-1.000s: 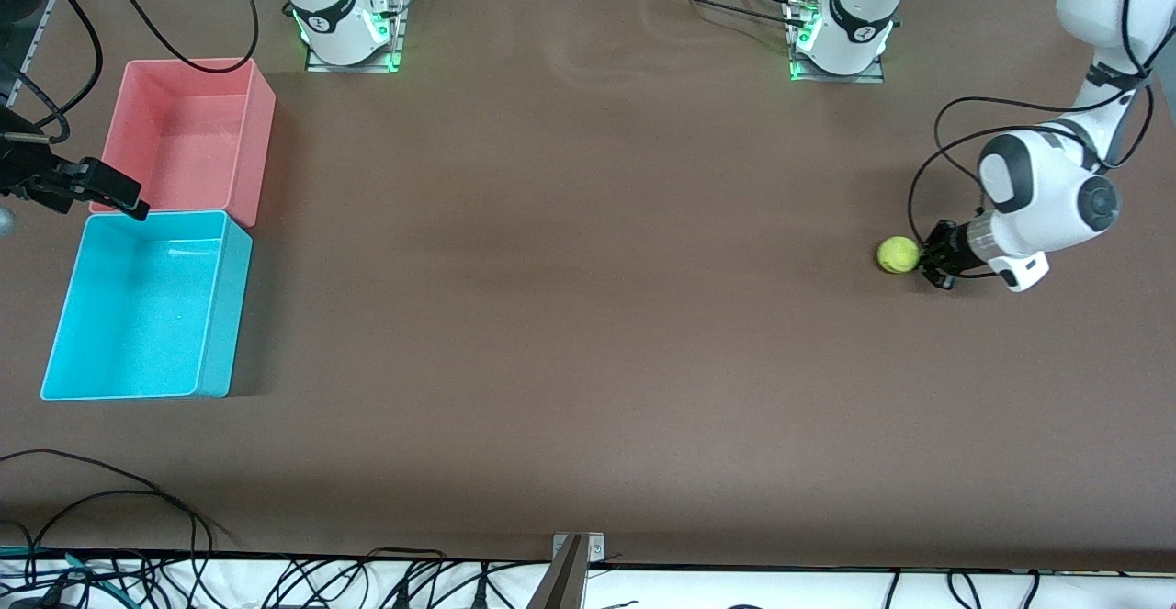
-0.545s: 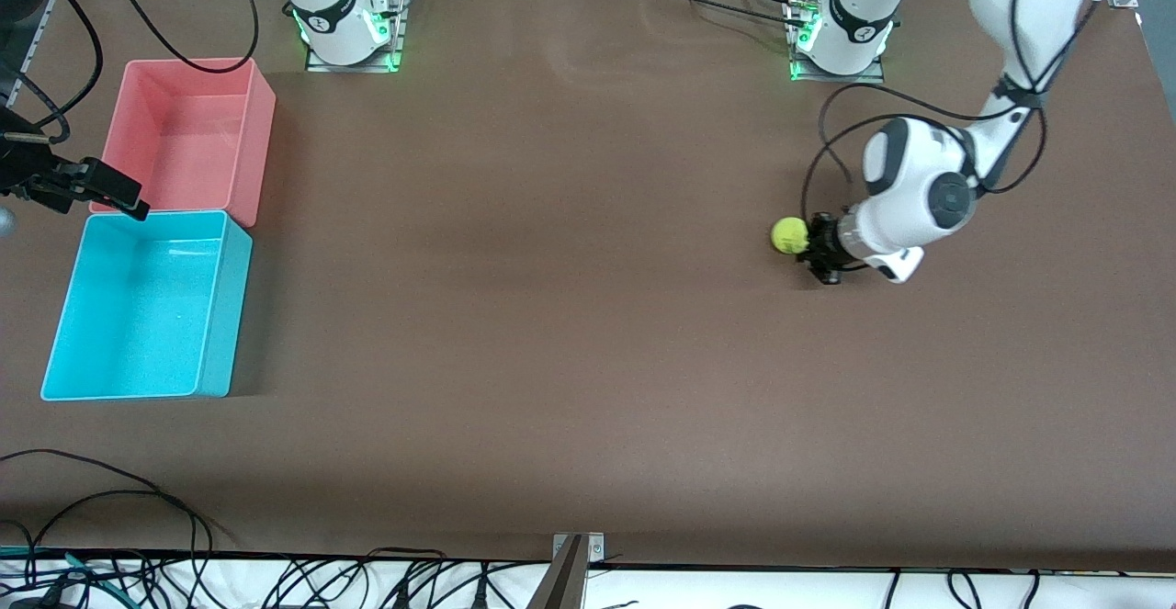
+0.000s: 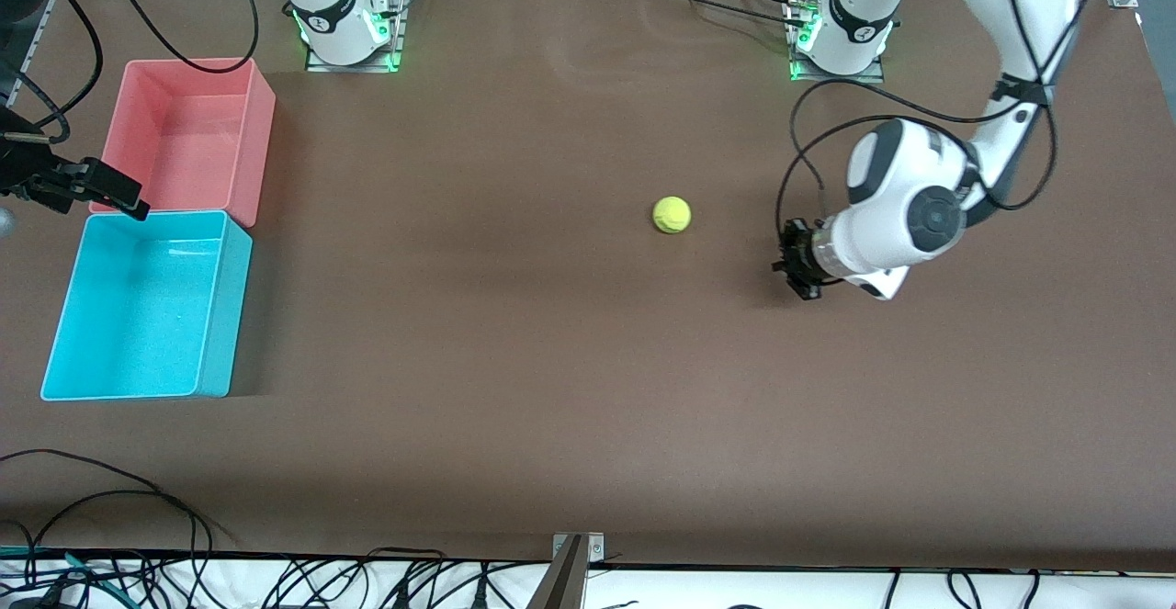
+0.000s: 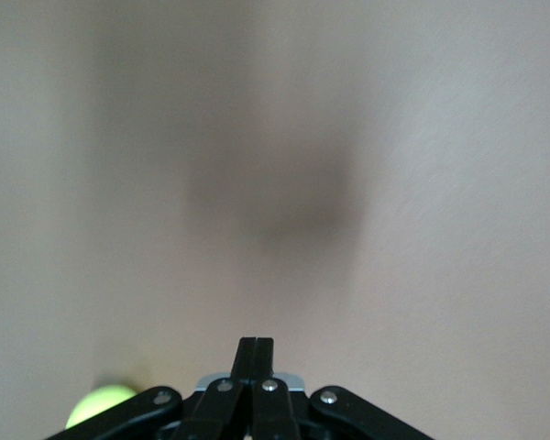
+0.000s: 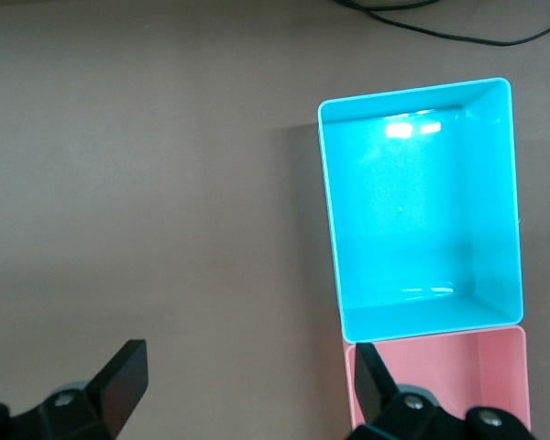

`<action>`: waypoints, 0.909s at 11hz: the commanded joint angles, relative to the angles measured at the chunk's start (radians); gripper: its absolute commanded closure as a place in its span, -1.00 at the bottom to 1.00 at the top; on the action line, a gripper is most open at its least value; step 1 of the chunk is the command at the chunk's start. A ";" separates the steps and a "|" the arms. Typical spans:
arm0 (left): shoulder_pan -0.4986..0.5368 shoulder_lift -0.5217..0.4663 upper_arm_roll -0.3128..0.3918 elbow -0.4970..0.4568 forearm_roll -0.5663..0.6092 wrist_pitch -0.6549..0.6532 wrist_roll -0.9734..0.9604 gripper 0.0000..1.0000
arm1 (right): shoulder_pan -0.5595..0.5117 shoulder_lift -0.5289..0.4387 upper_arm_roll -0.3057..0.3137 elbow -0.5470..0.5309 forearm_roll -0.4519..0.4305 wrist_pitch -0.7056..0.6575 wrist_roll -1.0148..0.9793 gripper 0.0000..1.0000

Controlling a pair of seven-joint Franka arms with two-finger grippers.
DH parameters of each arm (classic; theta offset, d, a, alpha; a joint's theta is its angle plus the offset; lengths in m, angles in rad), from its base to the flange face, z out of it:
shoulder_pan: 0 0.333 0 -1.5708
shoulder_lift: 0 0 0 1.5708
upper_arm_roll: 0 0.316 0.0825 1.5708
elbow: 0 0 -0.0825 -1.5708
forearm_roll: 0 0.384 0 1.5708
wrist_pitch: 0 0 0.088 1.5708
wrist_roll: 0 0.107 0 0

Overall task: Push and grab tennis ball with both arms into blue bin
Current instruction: 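Push the tennis ball with the left gripper toward the table's middle, then draw back the left gripper while the right gripper reaches the ball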

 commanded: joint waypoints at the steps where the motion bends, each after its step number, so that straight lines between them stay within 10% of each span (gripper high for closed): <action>1: 0.073 -0.005 -0.002 0.054 0.096 -0.083 0.110 1.00 | -0.001 0.002 0.001 0.017 0.004 -0.011 0.000 -1.00; 4: 0.162 -0.036 0.000 0.059 0.185 -0.118 0.384 0.77 | 0.011 0.007 0.003 0.016 0.004 -0.010 0.003 -1.00; 6: 0.224 -0.043 -0.006 0.085 0.219 -0.115 0.605 -0.99 | 0.037 0.019 0.003 0.016 -0.002 -0.011 0.005 -1.00; 10: 0.264 -0.060 -0.003 0.119 0.220 -0.118 0.957 -1.00 | 0.042 0.013 0.001 0.001 -0.006 -0.065 -0.029 -1.00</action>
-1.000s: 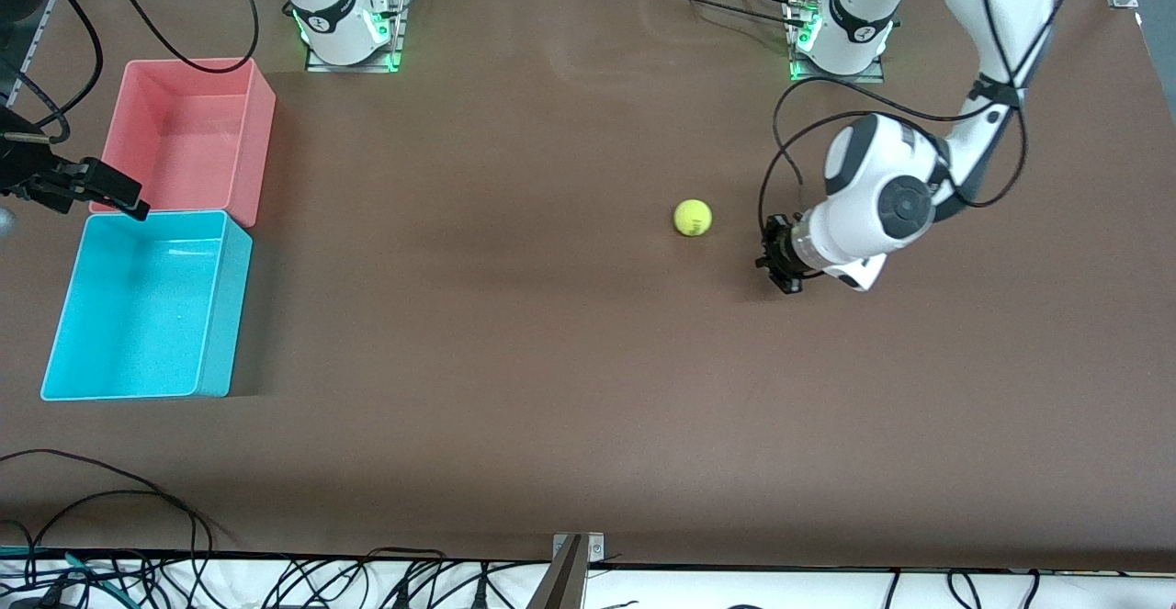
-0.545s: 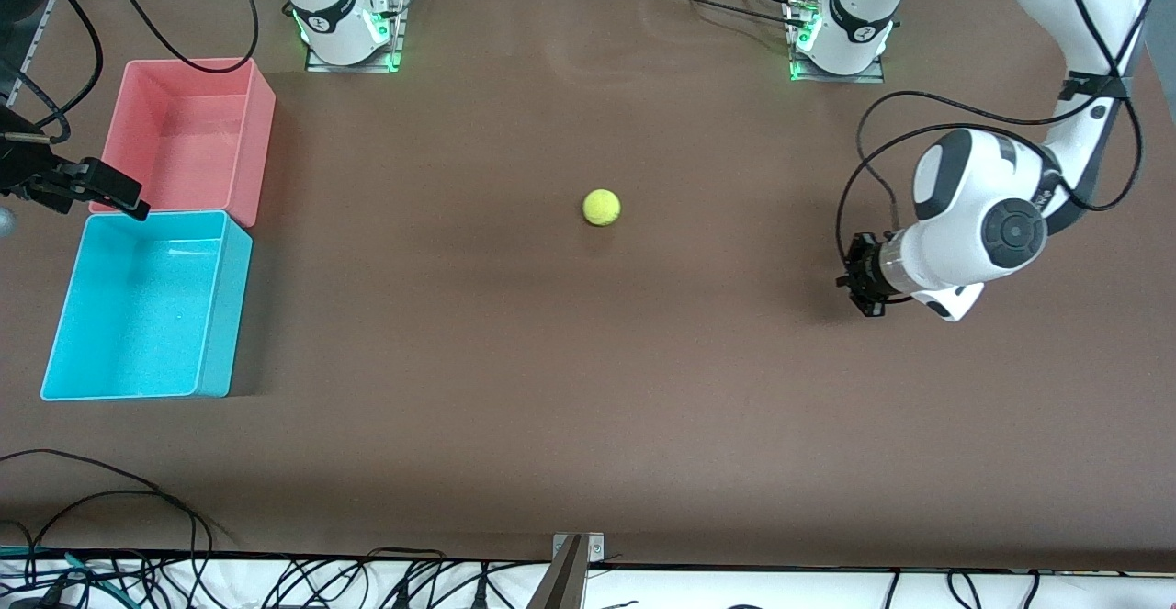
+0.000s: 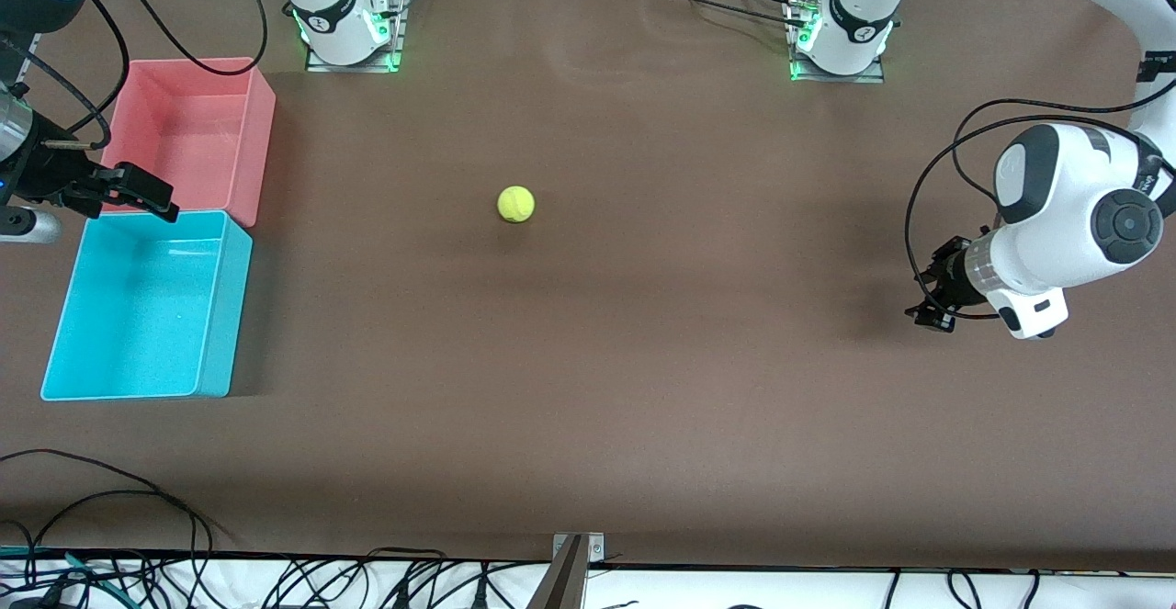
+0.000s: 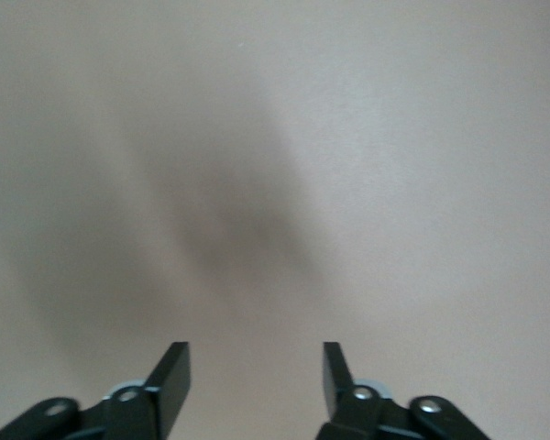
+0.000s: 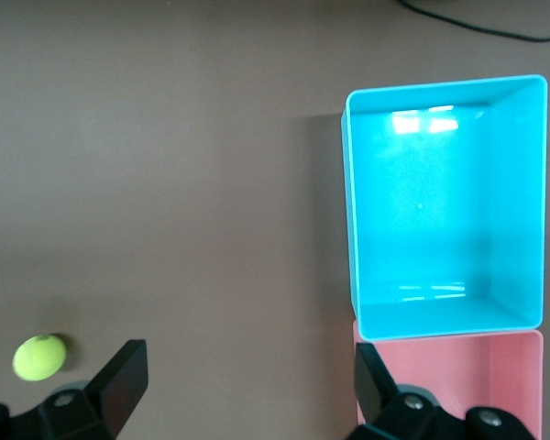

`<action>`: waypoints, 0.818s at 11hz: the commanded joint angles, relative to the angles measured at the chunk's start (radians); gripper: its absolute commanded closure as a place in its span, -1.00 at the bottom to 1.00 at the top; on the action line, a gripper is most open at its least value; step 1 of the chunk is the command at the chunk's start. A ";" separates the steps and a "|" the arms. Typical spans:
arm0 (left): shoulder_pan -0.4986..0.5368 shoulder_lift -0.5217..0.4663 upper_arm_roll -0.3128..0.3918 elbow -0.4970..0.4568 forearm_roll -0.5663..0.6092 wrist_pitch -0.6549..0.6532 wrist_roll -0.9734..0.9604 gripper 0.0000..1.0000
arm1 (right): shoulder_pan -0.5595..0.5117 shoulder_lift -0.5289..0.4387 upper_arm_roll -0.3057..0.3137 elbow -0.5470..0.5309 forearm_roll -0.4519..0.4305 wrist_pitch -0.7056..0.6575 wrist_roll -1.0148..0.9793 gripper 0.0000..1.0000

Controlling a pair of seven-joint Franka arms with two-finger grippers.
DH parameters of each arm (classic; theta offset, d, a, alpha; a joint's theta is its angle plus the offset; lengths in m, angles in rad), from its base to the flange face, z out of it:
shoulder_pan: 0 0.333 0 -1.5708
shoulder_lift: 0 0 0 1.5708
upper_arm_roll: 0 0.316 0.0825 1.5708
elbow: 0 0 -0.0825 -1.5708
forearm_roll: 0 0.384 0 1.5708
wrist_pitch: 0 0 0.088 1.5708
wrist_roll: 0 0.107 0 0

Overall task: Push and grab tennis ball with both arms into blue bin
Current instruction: 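Draw back the left gripper while the right gripper reaches the ball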

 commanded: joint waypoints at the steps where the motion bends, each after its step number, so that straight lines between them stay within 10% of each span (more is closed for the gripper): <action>1: 0.048 -0.040 -0.009 0.022 0.025 -0.029 0.312 -1.00 | 0.002 -0.004 0.000 -0.014 -0.007 -0.069 -0.057 -1.00; 3: 0.074 -0.044 -0.017 0.034 0.014 -0.029 0.365 -1.00 | 0.003 -0.045 0.030 -0.138 -0.007 -0.015 -0.077 -1.00; 6: 0.072 -0.057 -0.020 0.059 0.025 -0.036 0.602 -1.00 | 0.003 -0.293 0.060 -0.599 -0.007 0.314 -0.060 -1.00; 9: 0.069 -0.088 -0.005 0.090 0.023 -0.037 0.939 -1.00 | 0.003 -0.306 0.090 -0.764 -0.006 0.447 -0.059 -1.00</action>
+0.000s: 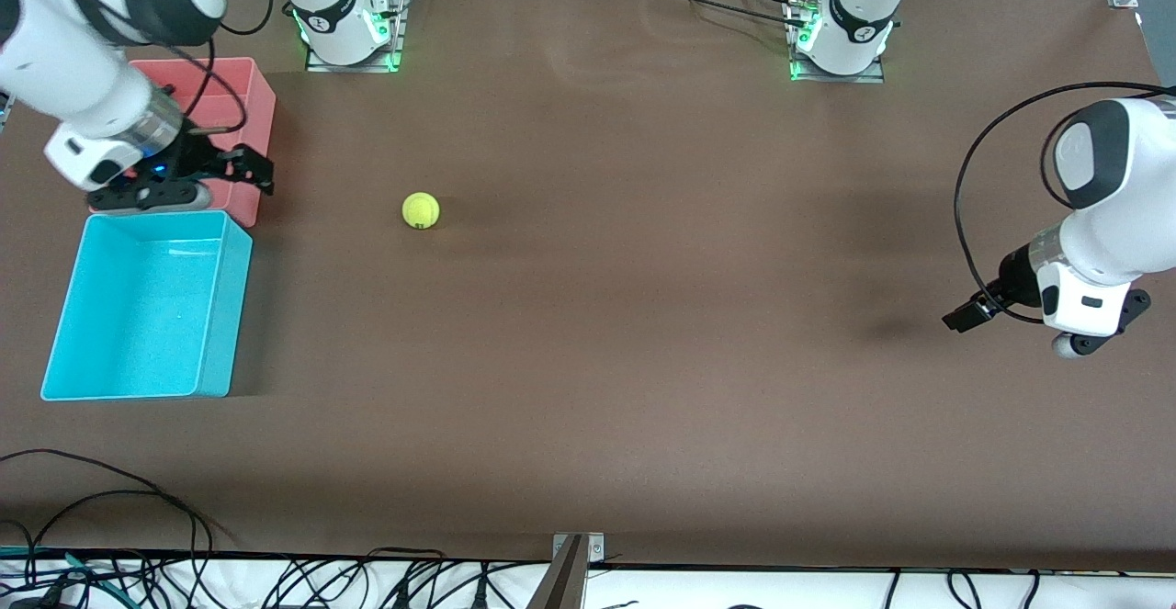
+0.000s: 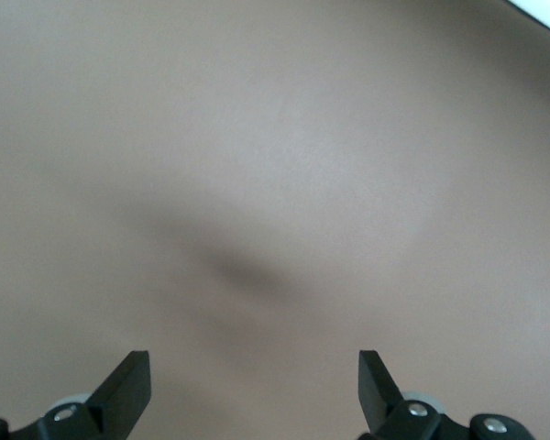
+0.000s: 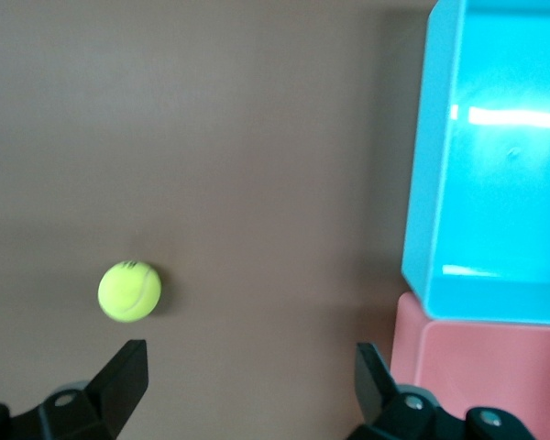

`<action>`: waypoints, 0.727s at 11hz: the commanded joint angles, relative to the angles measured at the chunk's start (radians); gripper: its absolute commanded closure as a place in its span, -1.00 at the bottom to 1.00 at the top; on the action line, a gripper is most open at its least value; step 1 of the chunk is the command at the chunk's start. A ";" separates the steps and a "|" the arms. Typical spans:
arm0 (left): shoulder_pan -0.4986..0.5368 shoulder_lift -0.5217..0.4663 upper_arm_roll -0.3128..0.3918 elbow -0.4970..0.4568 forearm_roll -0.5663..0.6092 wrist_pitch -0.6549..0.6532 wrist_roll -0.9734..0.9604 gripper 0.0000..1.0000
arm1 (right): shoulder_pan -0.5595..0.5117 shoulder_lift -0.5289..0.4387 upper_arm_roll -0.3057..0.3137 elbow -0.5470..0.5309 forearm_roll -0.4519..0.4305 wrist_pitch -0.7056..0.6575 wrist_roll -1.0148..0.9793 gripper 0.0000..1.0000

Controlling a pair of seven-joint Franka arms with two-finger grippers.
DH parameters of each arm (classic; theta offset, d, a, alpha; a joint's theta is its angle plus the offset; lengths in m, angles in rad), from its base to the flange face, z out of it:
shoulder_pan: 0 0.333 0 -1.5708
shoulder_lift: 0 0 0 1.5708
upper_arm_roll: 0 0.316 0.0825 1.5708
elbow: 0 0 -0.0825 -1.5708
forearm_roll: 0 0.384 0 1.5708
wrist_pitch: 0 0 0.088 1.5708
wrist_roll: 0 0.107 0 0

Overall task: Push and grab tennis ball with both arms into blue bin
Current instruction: 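Draw back the left gripper while the right gripper reaches the ball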

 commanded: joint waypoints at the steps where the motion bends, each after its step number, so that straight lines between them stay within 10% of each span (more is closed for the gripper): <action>1: 0.000 -0.051 0.009 0.020 0.016 -0.028 0.311 -1.00 | -0.001 -0.060 0.020 -0.223 -0.002 0.193 0.002 -1.00; 3: -0.083 -0.108 0.041 0.020 0.018 -0.074 0.359 -1.00 | 0.001 -0.046 0.070 -0.343 -0.001 0.350 0.008 -1.00; 8: -0.479 -0.206 0.383 0.009 -0.045 -0.079 0.703 -1.00 | 0.002 0.121 0.086 -0.360 -0.002 0.483 0.028 -1.00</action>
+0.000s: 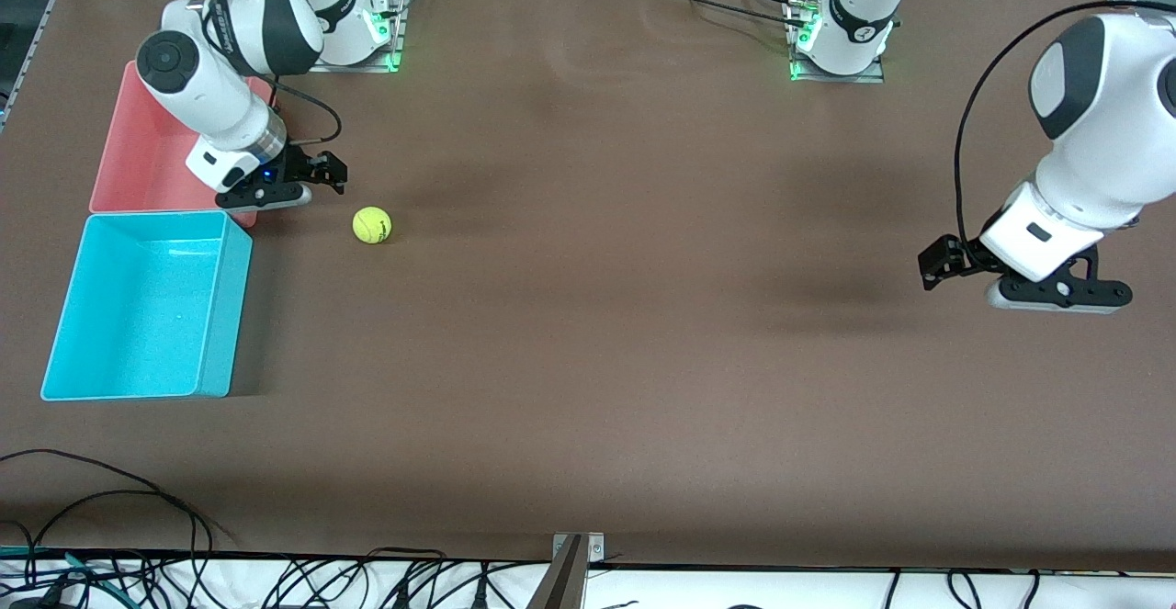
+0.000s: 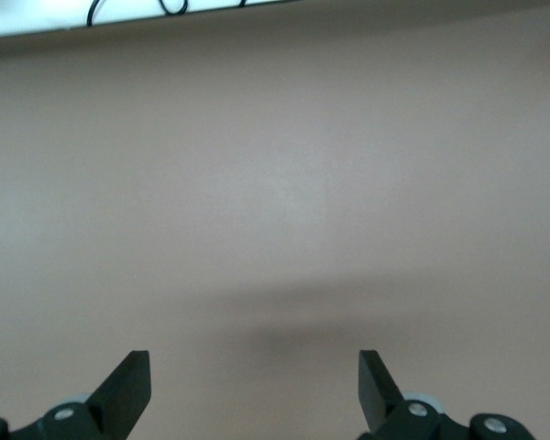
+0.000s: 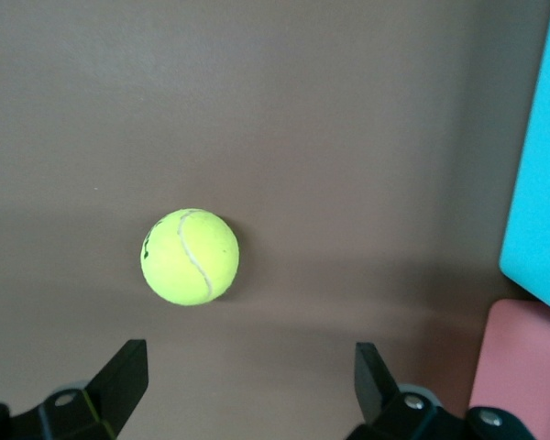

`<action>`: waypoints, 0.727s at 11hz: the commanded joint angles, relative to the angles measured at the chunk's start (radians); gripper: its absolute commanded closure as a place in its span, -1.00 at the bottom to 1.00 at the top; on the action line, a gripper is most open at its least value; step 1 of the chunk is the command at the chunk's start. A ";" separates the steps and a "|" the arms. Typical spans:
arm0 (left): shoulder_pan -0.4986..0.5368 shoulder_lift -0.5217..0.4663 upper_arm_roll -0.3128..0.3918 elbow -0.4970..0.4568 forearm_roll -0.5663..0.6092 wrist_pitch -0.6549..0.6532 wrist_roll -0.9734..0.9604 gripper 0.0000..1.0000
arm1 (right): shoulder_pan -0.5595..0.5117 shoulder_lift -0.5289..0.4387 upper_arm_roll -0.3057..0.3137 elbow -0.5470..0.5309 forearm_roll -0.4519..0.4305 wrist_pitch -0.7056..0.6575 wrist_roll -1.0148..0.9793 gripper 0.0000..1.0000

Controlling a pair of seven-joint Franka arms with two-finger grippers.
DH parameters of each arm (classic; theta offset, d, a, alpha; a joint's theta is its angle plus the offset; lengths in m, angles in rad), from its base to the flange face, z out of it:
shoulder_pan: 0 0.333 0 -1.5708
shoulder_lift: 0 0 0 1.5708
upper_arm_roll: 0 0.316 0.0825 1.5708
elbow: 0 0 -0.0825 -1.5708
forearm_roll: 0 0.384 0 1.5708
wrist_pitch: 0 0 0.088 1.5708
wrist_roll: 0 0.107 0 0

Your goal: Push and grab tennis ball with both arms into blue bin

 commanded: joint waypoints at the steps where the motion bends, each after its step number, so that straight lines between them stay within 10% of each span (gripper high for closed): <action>1: -0.169 -0.047 0.188 -0.015 -0.075 -0.011 0.239 -1.00 | 0.001 0.097 0.015 -0.015 -0.002 0.122 0.011 -1.00; 4: -0.264 -0.080 0.319 -0.018 -0.166 -0.008 0.348 -1.00 | 0.003 0.164 0.019 -0.052 -0.002 0.252 0.011 -1.00; 8: -0.248 -0.079 0.319 -0.004 -0.150 -0.008 0.370 -1.00 | 0.004 0.134 0.041 -0.048 -0.002 0.214 -0.004 -1.00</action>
